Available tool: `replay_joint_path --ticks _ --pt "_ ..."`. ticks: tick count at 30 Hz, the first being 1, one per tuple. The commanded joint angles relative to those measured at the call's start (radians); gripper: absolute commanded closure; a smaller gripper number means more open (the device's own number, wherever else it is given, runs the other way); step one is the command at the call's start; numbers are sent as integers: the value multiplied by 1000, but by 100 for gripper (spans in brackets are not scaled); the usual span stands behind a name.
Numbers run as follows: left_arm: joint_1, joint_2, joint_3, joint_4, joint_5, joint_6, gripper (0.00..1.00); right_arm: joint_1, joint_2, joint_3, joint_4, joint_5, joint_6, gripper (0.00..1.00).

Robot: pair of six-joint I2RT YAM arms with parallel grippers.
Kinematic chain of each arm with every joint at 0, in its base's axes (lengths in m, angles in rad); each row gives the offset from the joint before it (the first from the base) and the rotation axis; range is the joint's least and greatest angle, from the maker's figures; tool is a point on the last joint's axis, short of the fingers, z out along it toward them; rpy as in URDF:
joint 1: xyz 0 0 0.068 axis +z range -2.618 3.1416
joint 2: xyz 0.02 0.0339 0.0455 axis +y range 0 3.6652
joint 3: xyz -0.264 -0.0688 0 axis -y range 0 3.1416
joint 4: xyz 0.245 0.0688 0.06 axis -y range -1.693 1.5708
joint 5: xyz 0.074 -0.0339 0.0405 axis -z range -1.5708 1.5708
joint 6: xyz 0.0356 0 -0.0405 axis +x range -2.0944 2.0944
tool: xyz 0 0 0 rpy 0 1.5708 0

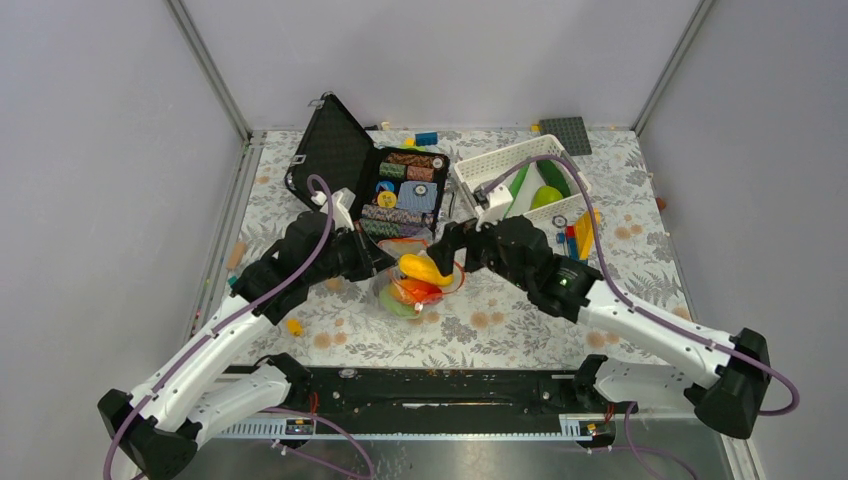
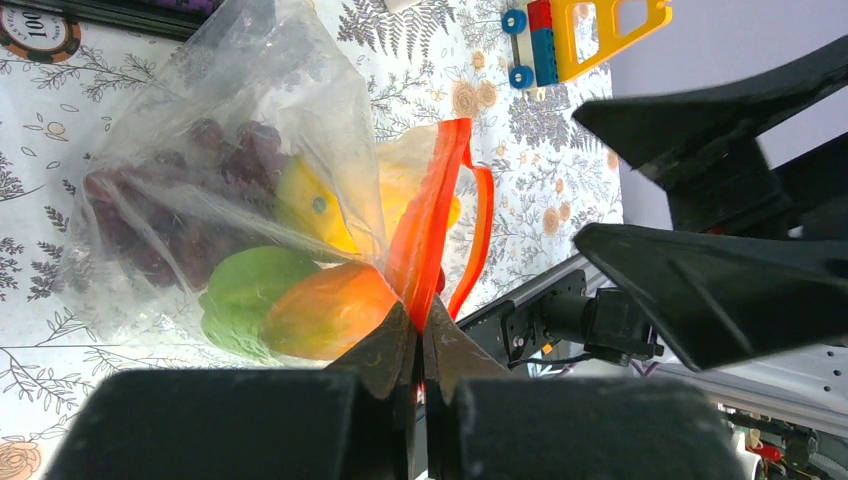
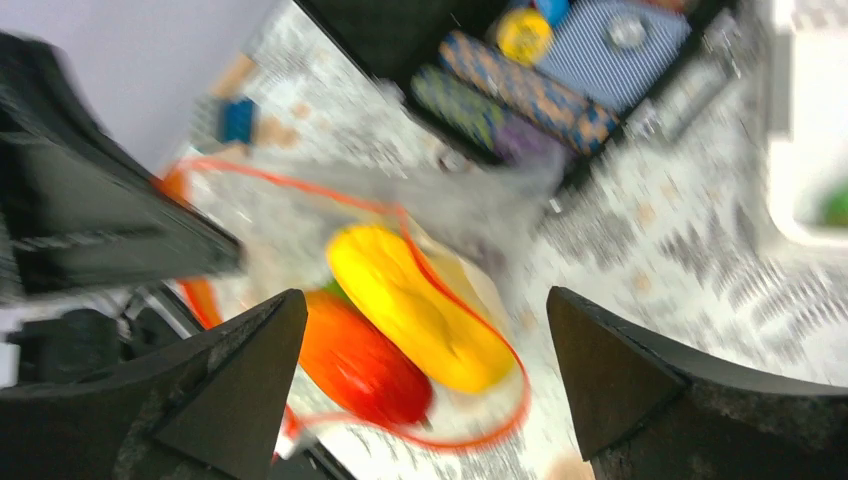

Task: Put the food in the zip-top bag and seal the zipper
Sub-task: Place the fake fruit in the zipper food storage bag, then adjust the zipper food storage bag at the center of the board.

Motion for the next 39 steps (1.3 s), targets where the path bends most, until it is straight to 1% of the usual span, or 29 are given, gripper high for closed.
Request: replay_joint_path --ticks 1,3,7,14,20,22,23,25,26,27,28,31,33,36,39 --pt "9 -7 10 38 24 40 100 7 -63 -32 -385 126 94 4" --pt "10 -2 12 38 25 46 100 7 -77 -53 -426 102 116 8" --pt "9 4 9 52 38 45 100 7 -72 -75 -441 66 145 15" --pt "9 5 9 56 49 47 100 7 15 -96 -343 130 196 27" --pt "9 7 7 52 61 49 100 7 98 -72 -253 162 222 30" --pt "9 6 7 45 58 51 100 7 123 -58 -252 184 233 35" --pt "9 5 8 42 56 52 100 6 130 -53 -252 188 240 41" --pt "9 2 10 37 50 55 100 6 133 -48 -243 155 239 63" --pt "10 1 12 33 46 59 100 7 127 -41 -241 123 225 77" --pt "9 1 15 29 44 62 100 6 115 -32 -246 79 199 94" --pt "9 2 19 29 45 68 100 6 101 -20 -254 40 173 100" --pt "9 14 35 25 55 94 100 7 40 26 -285 -70 110 100" --pt "9 34 57 -5 53 108 100 7 15 80 -341 -123 99 100" --pt "10 52 82 -33 75 124 100 7 5 187 -432 -195 92 100" --pt "10 51 97 -37 109 141 100 7 28 308 -540 -248 73 100"
